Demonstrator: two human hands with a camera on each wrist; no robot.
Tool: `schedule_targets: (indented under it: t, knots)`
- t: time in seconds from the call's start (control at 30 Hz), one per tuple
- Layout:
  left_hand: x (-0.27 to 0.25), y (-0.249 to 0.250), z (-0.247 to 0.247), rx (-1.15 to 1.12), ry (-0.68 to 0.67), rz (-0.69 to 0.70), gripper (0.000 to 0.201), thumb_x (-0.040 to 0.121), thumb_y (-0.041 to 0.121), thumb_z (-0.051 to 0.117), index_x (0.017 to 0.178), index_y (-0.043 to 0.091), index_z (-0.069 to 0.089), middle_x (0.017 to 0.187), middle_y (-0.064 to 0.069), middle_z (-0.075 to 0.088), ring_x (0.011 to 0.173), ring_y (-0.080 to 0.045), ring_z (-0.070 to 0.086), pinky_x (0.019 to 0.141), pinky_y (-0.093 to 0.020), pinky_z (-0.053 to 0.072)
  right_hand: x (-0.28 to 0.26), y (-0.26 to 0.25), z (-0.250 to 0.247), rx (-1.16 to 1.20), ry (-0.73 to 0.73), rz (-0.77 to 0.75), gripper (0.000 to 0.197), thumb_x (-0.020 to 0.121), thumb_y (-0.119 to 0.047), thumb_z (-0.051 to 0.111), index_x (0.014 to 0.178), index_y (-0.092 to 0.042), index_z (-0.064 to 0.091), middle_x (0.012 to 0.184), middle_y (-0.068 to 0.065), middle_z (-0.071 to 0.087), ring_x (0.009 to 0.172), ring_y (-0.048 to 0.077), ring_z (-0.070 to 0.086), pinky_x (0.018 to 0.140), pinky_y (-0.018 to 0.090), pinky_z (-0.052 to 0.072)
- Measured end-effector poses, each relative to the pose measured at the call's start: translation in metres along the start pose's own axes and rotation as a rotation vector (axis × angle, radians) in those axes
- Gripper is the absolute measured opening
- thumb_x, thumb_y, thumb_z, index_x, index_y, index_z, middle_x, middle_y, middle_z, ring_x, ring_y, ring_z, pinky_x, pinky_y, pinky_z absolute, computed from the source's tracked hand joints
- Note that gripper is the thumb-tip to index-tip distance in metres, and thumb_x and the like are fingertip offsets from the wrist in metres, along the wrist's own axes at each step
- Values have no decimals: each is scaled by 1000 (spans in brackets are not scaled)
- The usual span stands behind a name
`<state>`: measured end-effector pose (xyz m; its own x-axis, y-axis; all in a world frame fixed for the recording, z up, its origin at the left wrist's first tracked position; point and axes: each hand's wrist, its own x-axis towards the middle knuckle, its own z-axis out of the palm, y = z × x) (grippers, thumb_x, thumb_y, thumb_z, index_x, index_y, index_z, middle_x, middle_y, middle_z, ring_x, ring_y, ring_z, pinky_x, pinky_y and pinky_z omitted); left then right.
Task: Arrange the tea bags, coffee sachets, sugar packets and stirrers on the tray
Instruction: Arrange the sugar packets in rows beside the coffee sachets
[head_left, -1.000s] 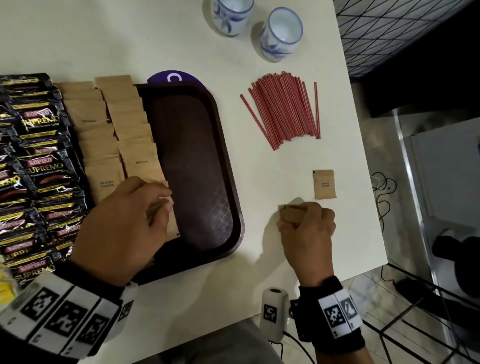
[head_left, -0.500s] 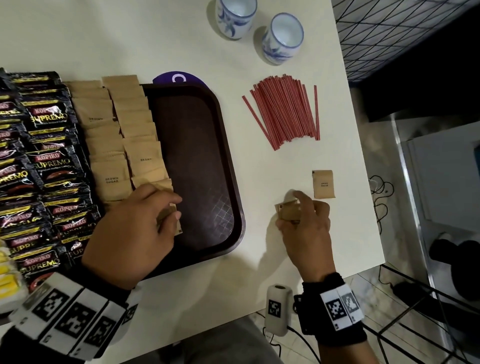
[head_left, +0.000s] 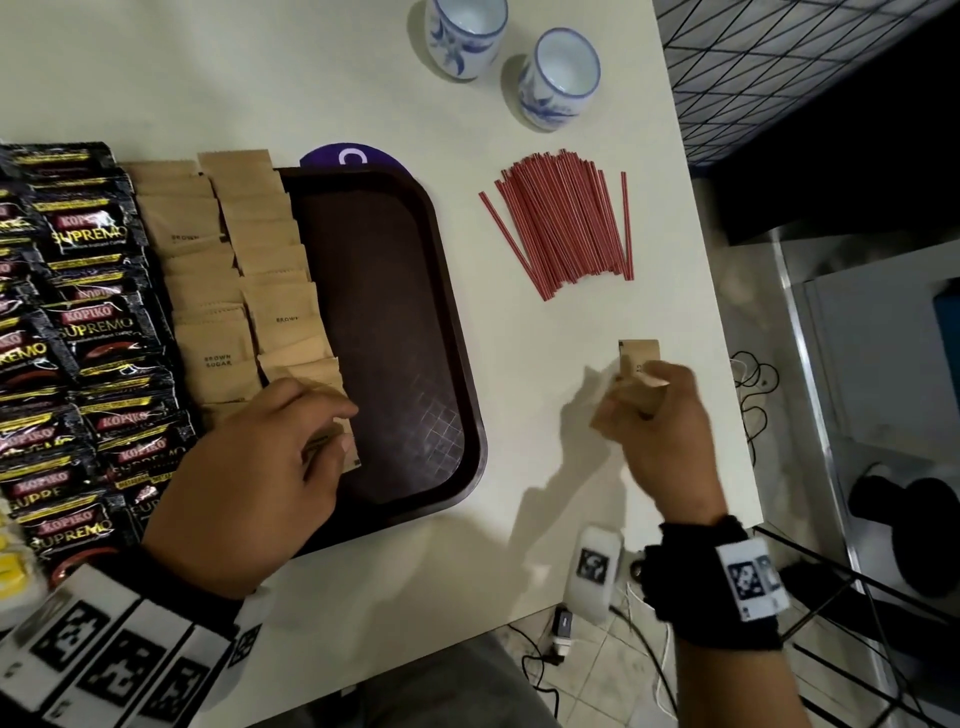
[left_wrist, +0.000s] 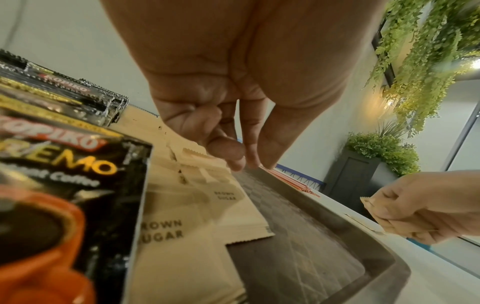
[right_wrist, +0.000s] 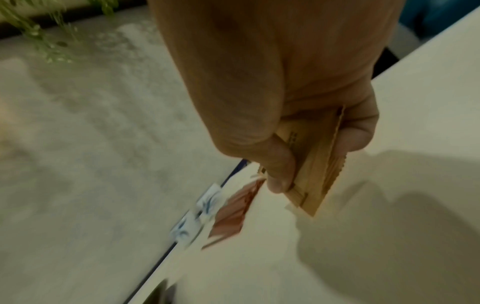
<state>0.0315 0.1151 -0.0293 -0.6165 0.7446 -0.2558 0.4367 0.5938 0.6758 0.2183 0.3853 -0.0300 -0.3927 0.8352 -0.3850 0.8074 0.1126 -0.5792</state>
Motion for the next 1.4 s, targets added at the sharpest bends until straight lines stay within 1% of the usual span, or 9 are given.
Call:
schedule_targets:
  t: [0.17,0.23,0.33,0.47,0.63,0.93,1.07,1.27,1.4]
  knots:
    - [-2,-3,2,-17,27,14,21,88,19,67,108,19,70,95,11,58,61,-6,54,54,-31,50,44,6,-5,-97,96,136,28,82,-6,74,91,-16,50,117,16,66,91,25,66,71,30,56]
    - [-1,-2,4,-39,31,24,26,85,26,59,108,20,71,94,11,60,62,-7,55,55,-33,53,52,10,-2,-163,121,164,21,84,-8,73,92,-11,55,115,16,59,106,33,61,81,41,57]
    - [1,-2,2,-52,9,15,30,83,29,57,107,20,71,94,11,62,64,-7,56,56,-34,54,55,8,3,-186,87,240,49,76,-23,75,117,-5,53,109,5,41,107,38,60,87,49,57]
    - [3,2,3,-44,-10,13,30,82,29,57,107,21,71,92,13,62,67,-5,58,57,-34,55,51,4,0,-58,73,190,29,80,-17,66,102,-6,51,88,8,70,76,23,70,72,50,61]
    - [9,7,2,-71,-7,17,25,89,29,60,111,23,70,93,14,63,73,-7,63,61,-33,56,17,-24,-19,-9,76,-28,29,79,-7,76,89,-22,53,94,-2,69,78,15,72,71,43,61]
    - [10,13,1,-357,-121,-59,53,84,36,70,133,42,50,114,25,62,102,8,58,83,-7,43,-62,-86,71,154,-624,-269,27,87,-11,74,101,-26,57,88,-11,69,82,6,67,74,24,54]
    - [7,2,-1,-422,-96,-137,44,85,17,72,120,40,60,108,25,65,103,11,56,84,-1,37,-72,-91,94,213,-727,-295,32,93,-2,61,116,-25,56,106,-3,66,99,11,64,89,35,54]
    - [-3,-18,-13,-562,-19,-206,41,83,7,72,112,36,65,107,17,70,101,-4,65,88,-35,55,-73,-93,114,362,-620,-159,43,80,-4,80,113,-22,58,105,1,68,97,19,69,90,46,58]
    - [-8,-17,-20,-680,-19,-190,38,82,9,74,115,26,67,110,12,70,99,-9,68,80,-36,59,-76,-100,118,398,-587,-147,30,78,-8,84,99,-17,66,90,-1,72,87,20,72,72,42,63]
